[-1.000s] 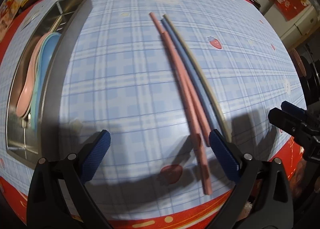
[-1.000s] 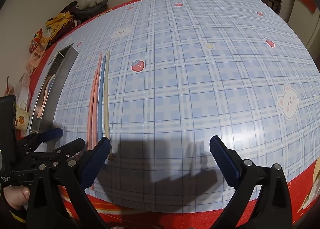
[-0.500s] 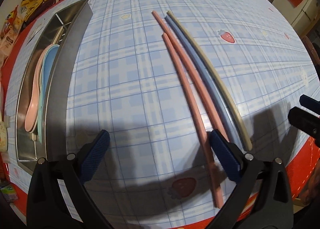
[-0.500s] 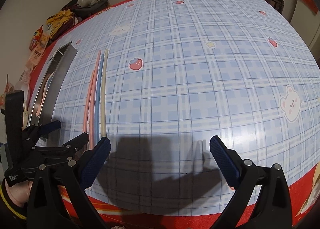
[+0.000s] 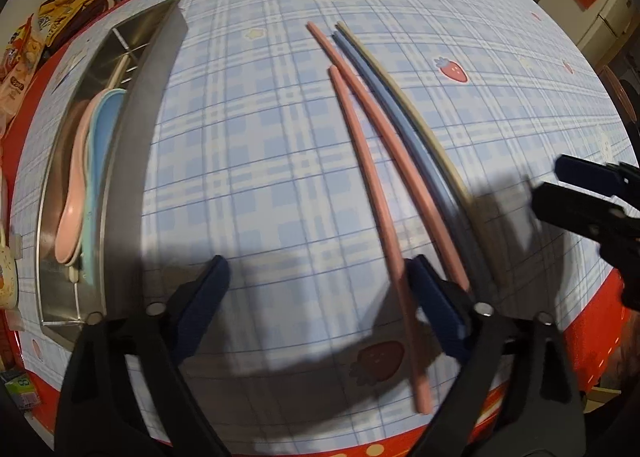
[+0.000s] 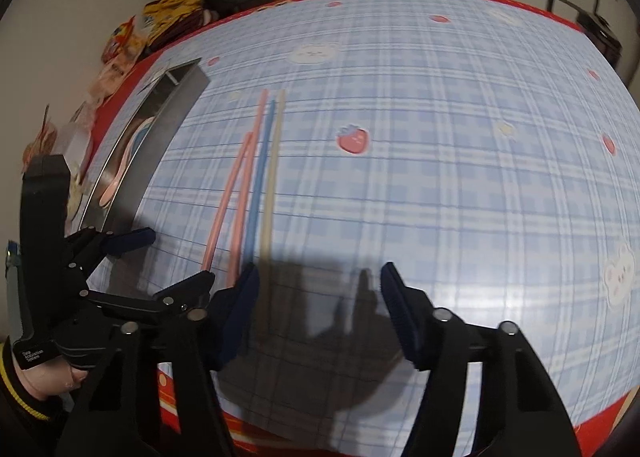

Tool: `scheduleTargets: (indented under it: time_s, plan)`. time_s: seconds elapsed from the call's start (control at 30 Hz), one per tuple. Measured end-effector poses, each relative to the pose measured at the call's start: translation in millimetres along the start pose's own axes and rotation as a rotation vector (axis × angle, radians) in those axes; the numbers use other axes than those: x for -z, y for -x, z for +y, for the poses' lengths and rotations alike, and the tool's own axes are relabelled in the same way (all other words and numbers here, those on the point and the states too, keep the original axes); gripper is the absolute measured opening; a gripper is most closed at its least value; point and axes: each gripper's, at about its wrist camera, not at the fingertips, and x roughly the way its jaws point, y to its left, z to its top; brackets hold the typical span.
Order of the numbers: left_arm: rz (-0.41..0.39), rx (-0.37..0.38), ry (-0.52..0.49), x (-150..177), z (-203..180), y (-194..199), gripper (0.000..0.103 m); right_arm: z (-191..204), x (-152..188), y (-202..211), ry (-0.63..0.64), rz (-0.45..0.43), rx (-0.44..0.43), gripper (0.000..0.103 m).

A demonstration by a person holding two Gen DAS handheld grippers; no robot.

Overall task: Organize utensils
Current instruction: 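Grasp a pink chopstick with the left gripper while the right grasps the beige chopstick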

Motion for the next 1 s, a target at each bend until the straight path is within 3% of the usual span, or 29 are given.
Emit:
scheduleTargets:
  time_s: [0.13, 0.17, 0.33, 0.73, 1.0]
  plan:
    - [-0.025, -0.017, 0.032, 0.3, 14.1, 7.1, 0.048, 17.4, -7.4, -14.0, 0.085, 0.01, 0.003, 0.033]
    - [-0.029, -0.019, 0.035, 0.1, 17.2, 7.8, 0.044, 20.9, -9.0, -18.5, 0.098, 0.013, 0.007, 0.028]
    - [-0.047, -0.014, 0.069, 1.2, 34.6, 10.6, 0.018, 34.5, -16.1, -31.4, 0.128, 0.016, 0.017, 0.021]
    - [-0.062, 0.06, 0.072, 6.0, 45.1, 11.9, 0.014, 44.2, -23.9, -45.7, 0.159, 0.004, 0.084, 0.009]
    - [-0.063, 0.09, 0.057, 7.3, 48.2, 11.6, 0.014, 51.6, -22.6, -48.8, 0.22, -0.023, 0.129, 0.009]
